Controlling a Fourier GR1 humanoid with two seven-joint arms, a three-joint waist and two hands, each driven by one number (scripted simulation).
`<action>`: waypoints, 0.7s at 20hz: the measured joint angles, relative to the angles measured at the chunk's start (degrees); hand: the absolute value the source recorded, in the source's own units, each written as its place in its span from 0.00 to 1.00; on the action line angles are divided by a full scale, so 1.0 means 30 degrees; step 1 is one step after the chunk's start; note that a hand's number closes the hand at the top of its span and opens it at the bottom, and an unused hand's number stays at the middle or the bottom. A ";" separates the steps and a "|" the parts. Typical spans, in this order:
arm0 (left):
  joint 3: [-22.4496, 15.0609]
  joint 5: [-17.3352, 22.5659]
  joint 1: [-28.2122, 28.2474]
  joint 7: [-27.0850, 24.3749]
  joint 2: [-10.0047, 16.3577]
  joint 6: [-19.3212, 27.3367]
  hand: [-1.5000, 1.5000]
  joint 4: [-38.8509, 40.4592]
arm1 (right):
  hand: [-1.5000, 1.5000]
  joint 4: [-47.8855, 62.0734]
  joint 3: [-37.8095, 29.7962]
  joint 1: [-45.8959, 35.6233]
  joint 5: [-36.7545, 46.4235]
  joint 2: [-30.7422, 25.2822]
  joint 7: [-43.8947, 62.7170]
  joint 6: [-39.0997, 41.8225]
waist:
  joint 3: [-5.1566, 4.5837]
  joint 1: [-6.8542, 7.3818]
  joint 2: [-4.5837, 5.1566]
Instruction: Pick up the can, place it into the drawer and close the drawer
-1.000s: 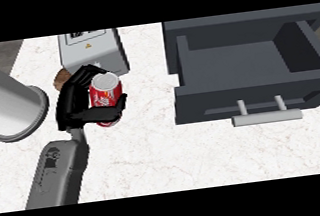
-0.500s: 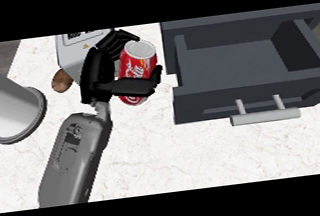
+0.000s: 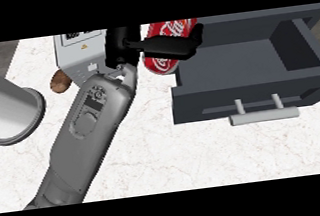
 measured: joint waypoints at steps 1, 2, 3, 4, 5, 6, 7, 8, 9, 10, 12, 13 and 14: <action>-0.0013 0.0070 -0.0584 0.0146 -0.0001 0.0166 1.00 0.0386 | 0.00 -0.0181 -0.0072 0.0145 -0.0062 -0.0032 0.0102 0.0068 | 0.0000 -0.0021 0.0000; 0.0047 0.0214 -0.1278 0.0284 -0.0002 0.0275 1.00 0.0914 | 0.00 -0.0071 -0.0052 0.0099 -0.0032 -0.0026 0.0065 0.0110 | -0.0001 -0.0040 0.0006; -0.0007 0.0401 -0.1837 0.0152 -0.0002 0.0483 1.00 0.1544 | 0.00 -0.0264 -0.0081 0.0141 -0.0145 -0.0037 0.0245 0.0130 | 0.0003 -0.0081 0.0017; -0.0136 0.0507 -0.2267 0.0302 -0.0005 0.0696 1.00 0.1813 | 0.00 -0.0014 -0.0184 0.0090 -0.0149 -0.0055 0.0005 0.0212 | -0.0001 -0.0072 0.0013; -0.0157 0.0721 -0.2733 0.0178 -0.0004 0.0805 1.00 0.2370 | 0.00 0.0052 -0.0168 -0.0022 -0.0081 -0.0079 0.0020 0.0218 | 0.0003 -0.0084 0.0022; -0.0288 0.0870 -0.3451 0.0294 -0.0004 0.1117 1.00 0.2936 | 0.00 0.0150 -0.0172 -0.0094 -0.0039 -0.0072 -0.0067 0.0228 | 0.0003 -0.0133 0.0034; -0.0519 0.1080 -0.3805 0.0323 -0.0006 0.1365 1.00 0.3298 | 0.00 0.0006 -0.0174 0.0110 -0.0057 -0.0029 -0.0105 0.0327 | 0.0005 -0.0153 0.0031; -0.0697 0.1317 -0.4283 0.0296 -0.0006 0.1604 1.00 0.3844 | 0.00 0.0073 -0.0161 -0.0096 -0.0022 -0.0027 0.0011 0.0232 | 0.0005 -0.0175 0.0039; -0.0669 0.1497 -0.4880 0.0247 -0.0005 0.1742 1.00 0.4532 | 0.00 0.0172 -0.0013 -0.0193 0.0159 0.0064 -0.0015 0.0178 | 0.0005 -0.0205 0.0054; -0.0595 0.1658 -0.5439 0.0208 -0.0006 0.1741 1.00 0.5164 | 0.00 0.0399 0.0066 -0.0223 0.0302 0.0141 -0.0159 0.0182 | 0.0005 -0.0222 0.0065; -0.0566 0.1972 -0.6366 0.0099 -0.0006 0.1852 1.00 0.6156 | 0.00 0.0548 0.0011 -0.0298 0.0224 0.0121 -0.0233 0.0160 | 0.0010 -0.0249 0.0074; -0.0820 0.2354 -0.6676 -0.0258 -0.0003 0.2099 1.00 0.6828 | 0.00 0.0622 0.0061 -0.0443 0.0219 0.0085 -0.0175 0.0179 | 0.0013 -0.0374 0.0105; -0.0876 0.2485 -0.7097 -0.0313 -0.0009 0.2099 1.00 0.7305 | 0.00 0.0586 0.0203 -0.0530 0.0381 0.0166 -0.0086 0.0083 | 0.0012 -0.0362 0.0107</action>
